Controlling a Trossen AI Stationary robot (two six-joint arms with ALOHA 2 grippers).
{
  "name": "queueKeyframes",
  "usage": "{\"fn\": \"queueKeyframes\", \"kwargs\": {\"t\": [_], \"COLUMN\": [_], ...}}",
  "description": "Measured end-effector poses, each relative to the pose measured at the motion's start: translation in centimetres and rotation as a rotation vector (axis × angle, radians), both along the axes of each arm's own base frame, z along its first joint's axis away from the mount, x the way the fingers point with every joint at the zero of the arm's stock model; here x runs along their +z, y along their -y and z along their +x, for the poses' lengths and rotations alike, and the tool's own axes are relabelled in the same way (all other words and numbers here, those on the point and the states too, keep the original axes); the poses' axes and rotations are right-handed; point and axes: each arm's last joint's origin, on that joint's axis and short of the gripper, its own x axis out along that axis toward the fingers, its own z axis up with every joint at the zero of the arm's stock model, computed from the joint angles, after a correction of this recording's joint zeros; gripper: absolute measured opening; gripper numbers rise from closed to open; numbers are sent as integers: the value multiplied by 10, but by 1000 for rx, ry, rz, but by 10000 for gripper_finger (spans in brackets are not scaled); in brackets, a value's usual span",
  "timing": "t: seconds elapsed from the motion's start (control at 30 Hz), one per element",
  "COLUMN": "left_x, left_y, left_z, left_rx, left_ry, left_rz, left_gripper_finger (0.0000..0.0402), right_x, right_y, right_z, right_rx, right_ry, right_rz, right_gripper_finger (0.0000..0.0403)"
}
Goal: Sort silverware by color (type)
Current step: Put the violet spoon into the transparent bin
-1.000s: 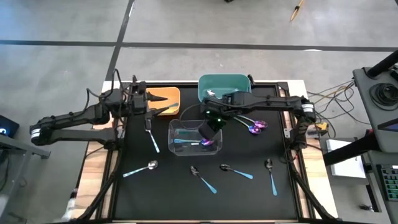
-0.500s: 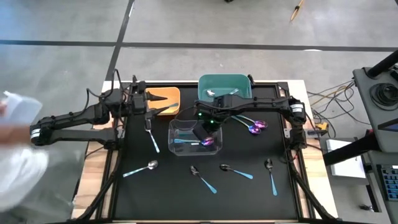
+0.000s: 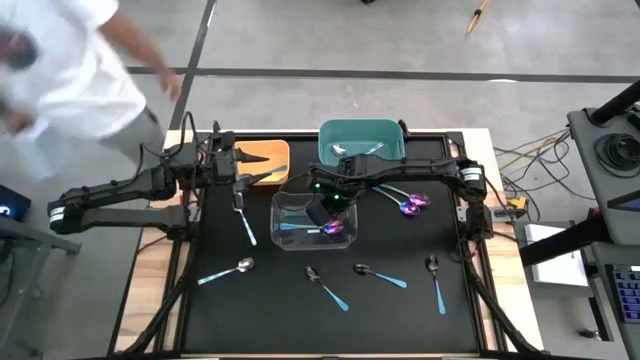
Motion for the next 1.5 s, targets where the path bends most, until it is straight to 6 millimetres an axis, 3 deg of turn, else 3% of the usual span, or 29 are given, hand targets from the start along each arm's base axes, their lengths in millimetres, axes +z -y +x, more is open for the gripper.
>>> {"fn": "queueKeyframes", "kwargs": {"t": [0.67, 1.5], "left_x": [0, 4], "left_y": [0, 3], "left_z": [-1, -9], "left_rx": [0, -1], "left_ry": [-3, 17], "left_rz": [11, 20], "left_gripper_finger": [150, 150], "right_x": [-12, -12], "right_y": [2, 2], "right_z": [8, 9], "right_rx": [-2, -10], "right_ry": [5, 9], "right_rz": [-1, -30], "right_gripper_finger": [9, 9]}}
